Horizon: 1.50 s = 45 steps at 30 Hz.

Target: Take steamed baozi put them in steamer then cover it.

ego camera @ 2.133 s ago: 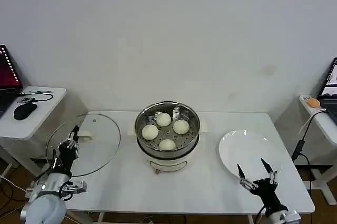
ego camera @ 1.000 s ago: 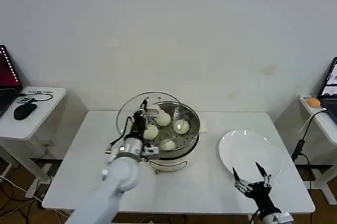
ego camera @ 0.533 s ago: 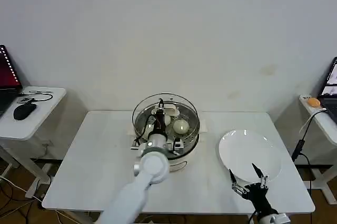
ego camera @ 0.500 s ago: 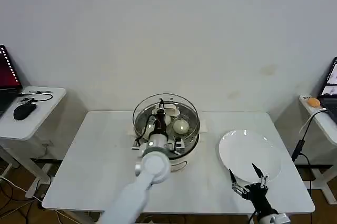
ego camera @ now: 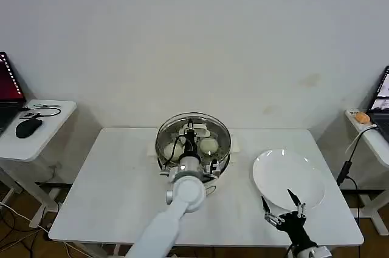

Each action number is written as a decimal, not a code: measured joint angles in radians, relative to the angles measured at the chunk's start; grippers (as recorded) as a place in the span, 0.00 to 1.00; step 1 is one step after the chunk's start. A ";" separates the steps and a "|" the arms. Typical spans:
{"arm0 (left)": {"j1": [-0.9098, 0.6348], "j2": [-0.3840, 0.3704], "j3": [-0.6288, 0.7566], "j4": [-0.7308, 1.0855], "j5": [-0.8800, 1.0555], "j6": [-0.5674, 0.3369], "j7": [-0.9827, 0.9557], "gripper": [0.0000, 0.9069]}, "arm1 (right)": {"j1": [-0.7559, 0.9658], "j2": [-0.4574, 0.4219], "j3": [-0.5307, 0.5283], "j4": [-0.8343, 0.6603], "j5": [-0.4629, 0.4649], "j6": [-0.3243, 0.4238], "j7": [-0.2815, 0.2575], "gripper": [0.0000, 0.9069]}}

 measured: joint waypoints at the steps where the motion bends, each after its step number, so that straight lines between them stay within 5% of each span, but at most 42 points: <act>1: 0.002 -0.002 -0.001 0.000 0.002 0.001 0.001 0.00 | -0.001 0.000 -0.001 0.000 -0.001 0.001 0.000 1.00; 29: 0.032 -0.033 -0.033 0.013 -0.010 0.002 -0.015 0.00 | -0.009 0.003 -0.016 -0.003 -0.008 0.010 -0.002 1.00; 30: 0.032 -0.034 -0.033 0.015 -0.010 0.002 -0.017 0.03 | -0.009 0.003 -0.017 -0.003 -0.008 0.010 -0.003 1.00; 31: 0.032 -0.036 -0.034 0.016 -0.011 0.002 -0.019 0.27 | -0.009 0.004 -0.017 -0.003 -0.009 0.010 -0.004 1.00; 32: 0.033 -0.037 -0.034 0.017 -0.012 0.002 -0.021 0.69 | -0.009 0.004 -0.017 -0.003 -0.009 0.010 -0.004 1.00; 33: 0.033 -0.038 -0.035 0.018 -0.015 0.002 -0.022 1.00 | -0.009 0.004 -0.017 -0.003 -0.009 0.010 -0.004 1.00; 45: 0.043 -0.026 -0.029 -0.006 -0.048 0.009 -0.034 1.00 | -0.010 0.007 -0.023 -0.003 -0.012 0.010 -0.006 1.00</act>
